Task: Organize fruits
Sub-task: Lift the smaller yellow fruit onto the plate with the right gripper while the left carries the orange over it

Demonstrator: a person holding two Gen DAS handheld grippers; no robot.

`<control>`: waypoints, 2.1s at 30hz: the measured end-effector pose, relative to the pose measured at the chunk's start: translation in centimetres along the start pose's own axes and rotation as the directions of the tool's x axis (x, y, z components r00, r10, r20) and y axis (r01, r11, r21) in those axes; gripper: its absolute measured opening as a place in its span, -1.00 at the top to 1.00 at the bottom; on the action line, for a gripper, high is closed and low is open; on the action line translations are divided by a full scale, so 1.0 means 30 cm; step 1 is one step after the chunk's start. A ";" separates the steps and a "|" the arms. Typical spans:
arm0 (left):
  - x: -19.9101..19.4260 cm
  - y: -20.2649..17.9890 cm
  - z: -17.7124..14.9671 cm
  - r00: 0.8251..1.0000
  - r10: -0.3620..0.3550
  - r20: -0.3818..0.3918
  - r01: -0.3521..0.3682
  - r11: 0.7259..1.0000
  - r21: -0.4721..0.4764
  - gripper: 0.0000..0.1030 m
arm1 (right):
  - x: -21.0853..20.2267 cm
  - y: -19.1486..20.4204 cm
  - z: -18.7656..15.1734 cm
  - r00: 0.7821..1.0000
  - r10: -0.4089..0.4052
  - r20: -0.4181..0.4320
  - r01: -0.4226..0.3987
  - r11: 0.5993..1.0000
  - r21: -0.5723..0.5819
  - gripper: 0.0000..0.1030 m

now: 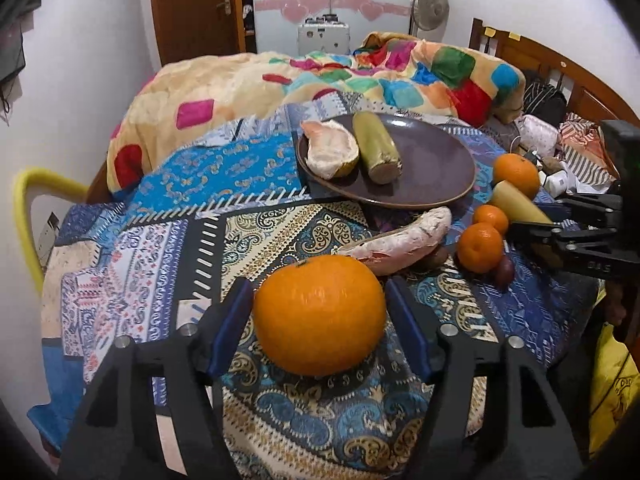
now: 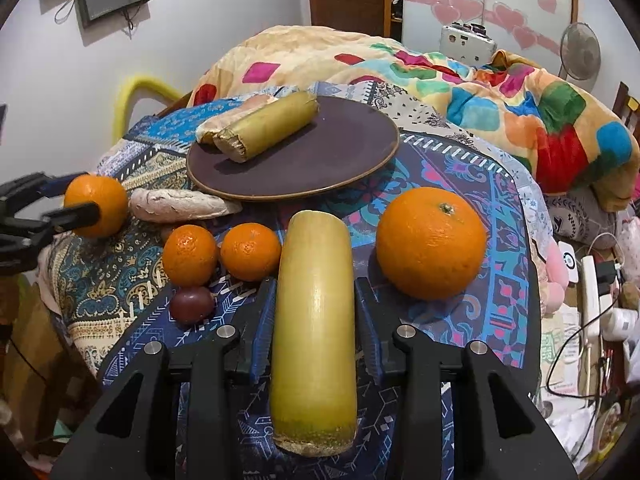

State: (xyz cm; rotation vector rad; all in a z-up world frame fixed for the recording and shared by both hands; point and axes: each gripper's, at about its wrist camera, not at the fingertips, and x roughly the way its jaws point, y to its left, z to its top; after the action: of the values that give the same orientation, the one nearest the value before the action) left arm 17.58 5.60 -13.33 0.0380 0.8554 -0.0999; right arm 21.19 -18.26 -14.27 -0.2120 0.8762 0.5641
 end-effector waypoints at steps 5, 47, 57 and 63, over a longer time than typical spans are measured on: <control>0.026 -0.004 0.004 1.000 0.006 0.003 -0.006 1.000 -0.008 -0.32 | -0.035 -0.008 0.010 0.999 0.004 0.035 -0.005 1.000 0.009 0.32; 0.029 -0.033 0.302 0.983 -0.018 0.183 0.021 1.000 -0.016 -0.29 | 0.013 -0.003 0.306 0.983 0.024 0.181 -0.032 0.999 0.038 0.33; 0.080 -0.039 0.338 0.981 -0.030 0.189 0.032 0.999 -0.008 -0.29 | 0.140 -0.026 0.383 0.995 -0.003 0.099 -0.003 0.998 0.060 0.33; 0.102 -0.040 0.346 0.984 -0.037 0.176 0.039 0.999 -0.010 -0.29 | 0.156 -0.033 0.390 0.997 -0.002 0.080 -0.005 0.997 0.077 0.32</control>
State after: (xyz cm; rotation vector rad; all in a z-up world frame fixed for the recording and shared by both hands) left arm 27.26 3.41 -8.84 0.0004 0.6799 -0.1316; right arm 31.90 -12.63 -10.57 -0.1174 0.8187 0.5355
